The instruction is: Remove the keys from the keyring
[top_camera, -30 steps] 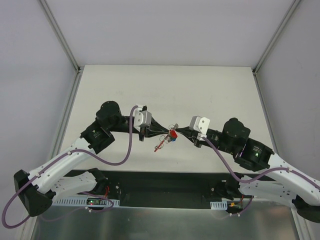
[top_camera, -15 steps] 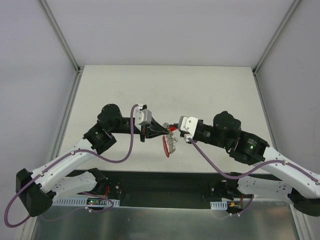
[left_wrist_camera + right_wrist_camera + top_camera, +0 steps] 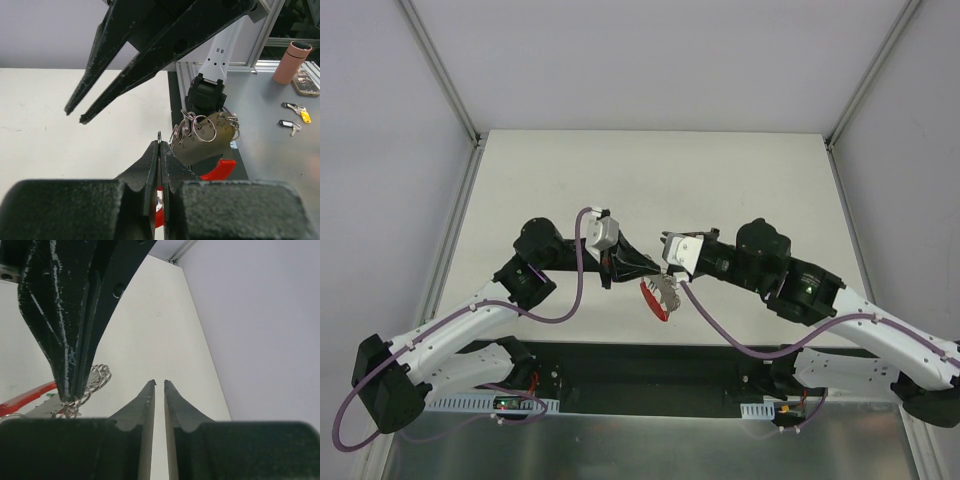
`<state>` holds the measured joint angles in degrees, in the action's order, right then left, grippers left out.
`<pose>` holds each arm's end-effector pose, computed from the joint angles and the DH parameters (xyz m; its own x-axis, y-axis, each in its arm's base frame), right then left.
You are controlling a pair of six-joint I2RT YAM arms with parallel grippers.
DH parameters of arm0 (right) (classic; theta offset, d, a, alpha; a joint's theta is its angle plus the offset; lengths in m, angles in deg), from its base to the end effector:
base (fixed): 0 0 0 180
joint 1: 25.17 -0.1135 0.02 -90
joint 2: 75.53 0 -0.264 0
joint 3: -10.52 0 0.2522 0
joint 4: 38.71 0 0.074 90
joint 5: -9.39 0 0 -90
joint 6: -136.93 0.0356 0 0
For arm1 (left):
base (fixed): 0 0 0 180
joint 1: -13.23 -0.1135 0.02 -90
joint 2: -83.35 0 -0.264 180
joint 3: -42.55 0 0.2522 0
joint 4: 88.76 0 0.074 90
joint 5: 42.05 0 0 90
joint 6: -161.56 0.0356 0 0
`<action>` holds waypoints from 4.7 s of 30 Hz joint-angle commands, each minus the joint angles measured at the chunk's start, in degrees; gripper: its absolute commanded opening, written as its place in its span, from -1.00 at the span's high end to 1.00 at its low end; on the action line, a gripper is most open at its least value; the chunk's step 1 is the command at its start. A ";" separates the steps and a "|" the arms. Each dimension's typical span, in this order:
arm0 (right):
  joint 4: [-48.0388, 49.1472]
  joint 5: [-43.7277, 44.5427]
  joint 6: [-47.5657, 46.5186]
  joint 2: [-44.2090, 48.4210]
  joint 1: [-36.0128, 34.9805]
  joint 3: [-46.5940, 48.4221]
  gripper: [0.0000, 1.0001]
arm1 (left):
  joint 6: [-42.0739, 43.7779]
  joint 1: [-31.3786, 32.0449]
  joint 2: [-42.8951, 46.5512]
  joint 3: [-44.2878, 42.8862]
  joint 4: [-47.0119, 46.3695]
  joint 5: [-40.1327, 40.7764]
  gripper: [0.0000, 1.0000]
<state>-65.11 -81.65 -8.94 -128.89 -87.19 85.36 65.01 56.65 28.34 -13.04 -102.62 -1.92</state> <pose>0.0962 0.1825 0.4083 0.7153 -0.4176 -0.5603 -0.5335 0.1915 -0.8238 0.1372 -0.1673 0.3565 0.0681 -0.1656 -0.9838 0.9951 -0.0601 0.0790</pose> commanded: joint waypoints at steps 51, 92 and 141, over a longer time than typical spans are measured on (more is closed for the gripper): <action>22.31 -13.90 35.40 16.10 -0.82 -20.91 0.24 | -2.24 -2.37 -0.90 -6.60 -9.83 -13.68 1.00; 17.40 8.07 34.79 17.41 -3.99 -20.48 0.98 | 5.58 -2.90 2.36 -5.99 1.16 -9.28 1.00; -5.11 15.01 -0.02 5.73 -10.13 -0.70 0.98 | -12.26 -2.90 -6.35 -0.63 -14.75 -8.05 1.00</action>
<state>-72.10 -68.82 -7.15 -123.04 -96.08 81.91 52.86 54.35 21.44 -13.74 -113.72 -9.46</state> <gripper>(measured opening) 0.036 0.006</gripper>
